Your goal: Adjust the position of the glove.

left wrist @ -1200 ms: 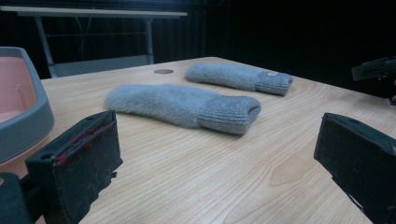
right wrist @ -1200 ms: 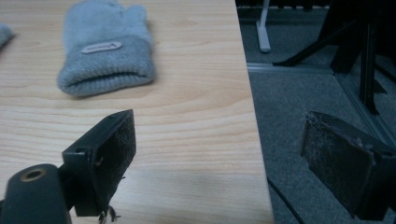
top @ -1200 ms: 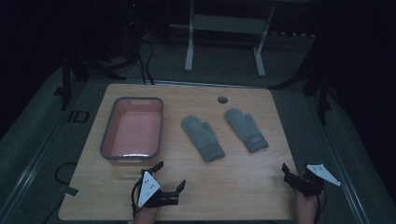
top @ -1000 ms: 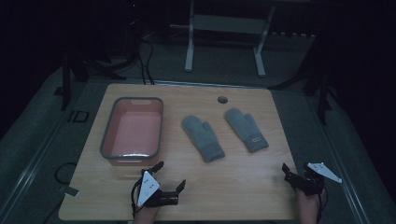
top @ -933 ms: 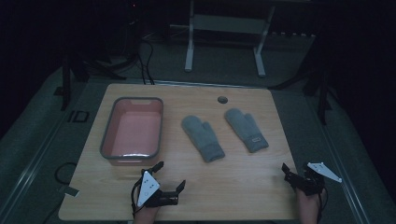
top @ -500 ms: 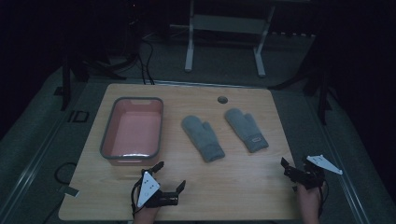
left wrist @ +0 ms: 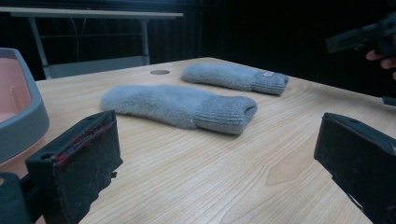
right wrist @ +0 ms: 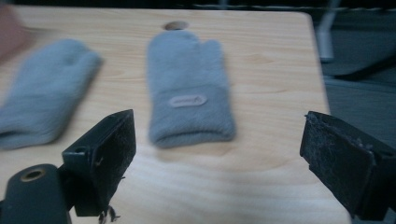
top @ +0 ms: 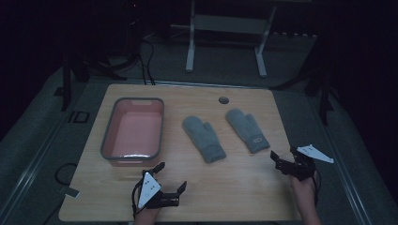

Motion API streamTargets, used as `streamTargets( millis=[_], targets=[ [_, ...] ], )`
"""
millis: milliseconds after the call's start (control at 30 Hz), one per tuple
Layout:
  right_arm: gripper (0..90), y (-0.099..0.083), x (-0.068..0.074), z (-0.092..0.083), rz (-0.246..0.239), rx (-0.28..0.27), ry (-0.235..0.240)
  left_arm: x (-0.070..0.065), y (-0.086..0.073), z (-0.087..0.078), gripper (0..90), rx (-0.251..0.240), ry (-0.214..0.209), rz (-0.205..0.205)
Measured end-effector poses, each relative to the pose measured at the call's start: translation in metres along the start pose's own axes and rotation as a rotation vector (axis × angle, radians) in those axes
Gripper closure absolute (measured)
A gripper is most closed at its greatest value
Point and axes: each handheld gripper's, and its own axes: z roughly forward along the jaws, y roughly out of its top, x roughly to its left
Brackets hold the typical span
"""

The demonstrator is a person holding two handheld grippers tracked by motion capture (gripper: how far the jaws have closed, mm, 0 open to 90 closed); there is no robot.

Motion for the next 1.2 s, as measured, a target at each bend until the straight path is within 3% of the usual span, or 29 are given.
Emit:
streamTargets(
  millis=[100, 333, 600, 733, 900, 1000, 1067, 1200],
  targets=[
    [10.5, 0.006, 0.006, 0.007, -0.025, 0.013, 0.040, 0.000, 0.000, 0.000, 0.9, 0.000, 0.000, -0.001],
    [10.5, 0.019, 0.019, 0.020, -0.046, 0.009, 0.083, 0.000, 0.000, 0.000, 0.9, -0.001, -0.002, 0.000],
    [10.6, 0.033, 0.036, 0.037, -0.077, 0.053, 0.184, -0.001, 0.000, 0.000, 0.9, -0.003, -0.001, 0.003],
    [15.3, 0.039, 0.048, 0.044, -0.108, 0.065, 0.203, -0.001, 0.000, 0.000, 0.9, -0.002, -0.002, 0.005],
    [13.7, 0.047, 0.059, 0.051, -0.118, 0.056, 0.223, -0.001, 0.000, 0.000, 0.9, -0.002, -0.003, 0.005],
    [17.6, 0.051, 0.069, 0.054, -0.142, 0.051, 0.226, -0.001, 0.000, 0.000, 0.9, -0.002, -0.004, 0.006],
    [28.4, 0.053, 0.076, 0.056, -0.173, 0.052, 0.253, -0.001, 0.000, 0.000, 0.9, -0.002, -0.005, 0.006],
    [27.8, 0.056, 0.087, 0.067, -0.172, 0.097, 0.322, -0.001, 0.000, 0.000, 0.9, -0.003, -0.005, 0.007]
  ],
)
